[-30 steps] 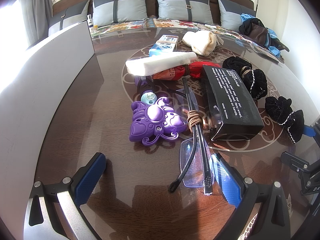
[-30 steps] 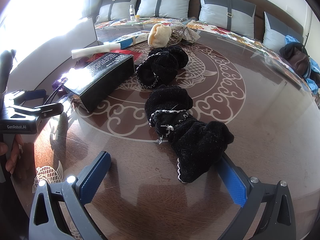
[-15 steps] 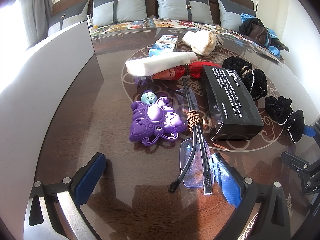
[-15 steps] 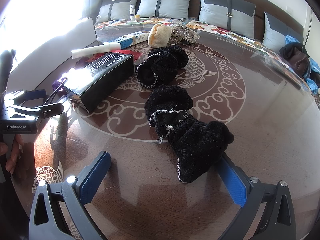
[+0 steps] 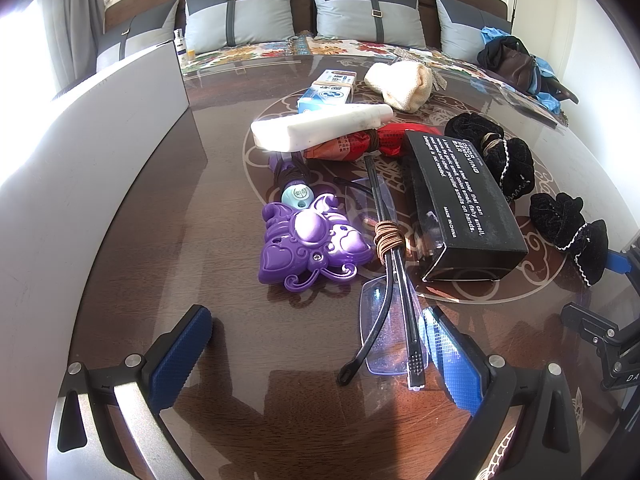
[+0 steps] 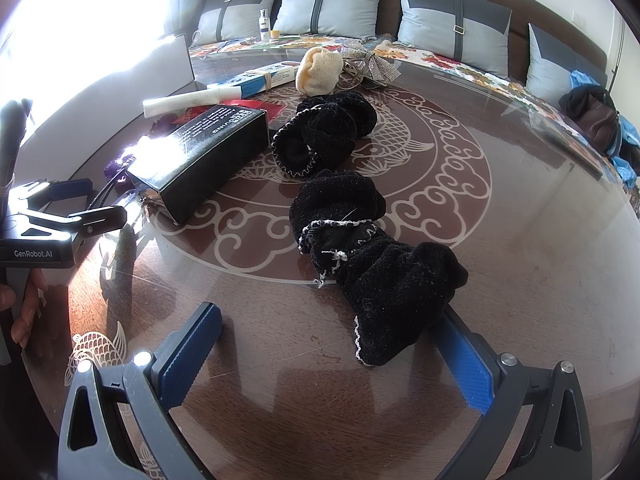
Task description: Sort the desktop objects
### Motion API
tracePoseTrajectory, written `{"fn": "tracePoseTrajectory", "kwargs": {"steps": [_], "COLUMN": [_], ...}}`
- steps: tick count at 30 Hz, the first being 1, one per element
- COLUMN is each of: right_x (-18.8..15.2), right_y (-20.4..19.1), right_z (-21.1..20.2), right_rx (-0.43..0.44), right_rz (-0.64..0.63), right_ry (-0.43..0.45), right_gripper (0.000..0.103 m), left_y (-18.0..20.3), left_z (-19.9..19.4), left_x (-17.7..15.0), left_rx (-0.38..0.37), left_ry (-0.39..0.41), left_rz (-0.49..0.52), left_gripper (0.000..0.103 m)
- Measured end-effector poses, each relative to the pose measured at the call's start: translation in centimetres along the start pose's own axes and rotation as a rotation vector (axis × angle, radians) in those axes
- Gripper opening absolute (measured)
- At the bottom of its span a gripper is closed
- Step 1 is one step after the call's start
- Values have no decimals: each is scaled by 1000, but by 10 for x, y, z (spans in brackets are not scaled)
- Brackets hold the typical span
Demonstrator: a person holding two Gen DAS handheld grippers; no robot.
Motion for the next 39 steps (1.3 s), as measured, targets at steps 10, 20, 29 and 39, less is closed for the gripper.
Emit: {"fn": "tracePoseTrajectory", "kwargs": {"steps": [10,20,29,39], "right_x": [0,0,0,0], "right_y": [0,0,0,0], "right_z": [0,0,-1,-1], "right_rx": [0,0,1,1], "right_rz": [0,-1,-1,-1], "right_ry": [0,0,0,0], "right_gripper": [103,103,103,103], "left_y": [0,-28,20,49], "left_z": [0,-26,-18,-8], "left_x": [0,-20,16,10], "left_rx": [-8,-109,-214,-144], "left_ry": [-6,-75,-101,-109], "left_rz": [6,-15,43,151], "left_gripper": [103,103,103,32]}}
Point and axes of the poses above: each gripper's, at about its wrist camera, not at the fingertips, and z roughly the way its jaws point, y to its right, x to its top, the point moved 7 cm from there along z, roughly the way its jaws point, and after that the axes turned 4 degrees about y, right-handed, at the moved point
